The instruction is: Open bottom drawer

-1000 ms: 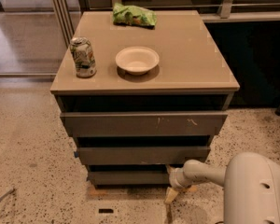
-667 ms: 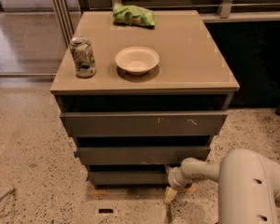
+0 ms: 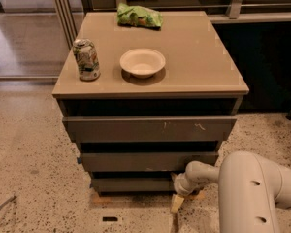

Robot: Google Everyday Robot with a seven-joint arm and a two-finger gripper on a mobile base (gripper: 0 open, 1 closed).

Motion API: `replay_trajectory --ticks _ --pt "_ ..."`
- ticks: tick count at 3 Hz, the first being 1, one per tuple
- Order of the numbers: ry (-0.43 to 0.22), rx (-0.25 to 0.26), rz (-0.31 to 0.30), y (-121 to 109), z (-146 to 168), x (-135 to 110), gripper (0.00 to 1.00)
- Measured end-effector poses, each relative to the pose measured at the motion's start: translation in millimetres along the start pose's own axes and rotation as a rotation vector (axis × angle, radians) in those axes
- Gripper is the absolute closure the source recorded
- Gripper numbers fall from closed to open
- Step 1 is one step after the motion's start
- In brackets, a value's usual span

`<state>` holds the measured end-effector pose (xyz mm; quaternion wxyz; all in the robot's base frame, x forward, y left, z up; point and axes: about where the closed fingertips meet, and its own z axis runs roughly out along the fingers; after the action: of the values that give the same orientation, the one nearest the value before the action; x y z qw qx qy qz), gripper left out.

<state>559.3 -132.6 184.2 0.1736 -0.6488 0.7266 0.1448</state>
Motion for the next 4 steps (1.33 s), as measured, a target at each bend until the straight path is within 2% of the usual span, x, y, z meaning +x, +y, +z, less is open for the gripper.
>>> replay_trajectory --ticks 2,4 --pt "0.022 -0.063 0.036 17 -3 7 0.0" --pt "0.014 -0.096 0.042 45 -19 7 0.0"
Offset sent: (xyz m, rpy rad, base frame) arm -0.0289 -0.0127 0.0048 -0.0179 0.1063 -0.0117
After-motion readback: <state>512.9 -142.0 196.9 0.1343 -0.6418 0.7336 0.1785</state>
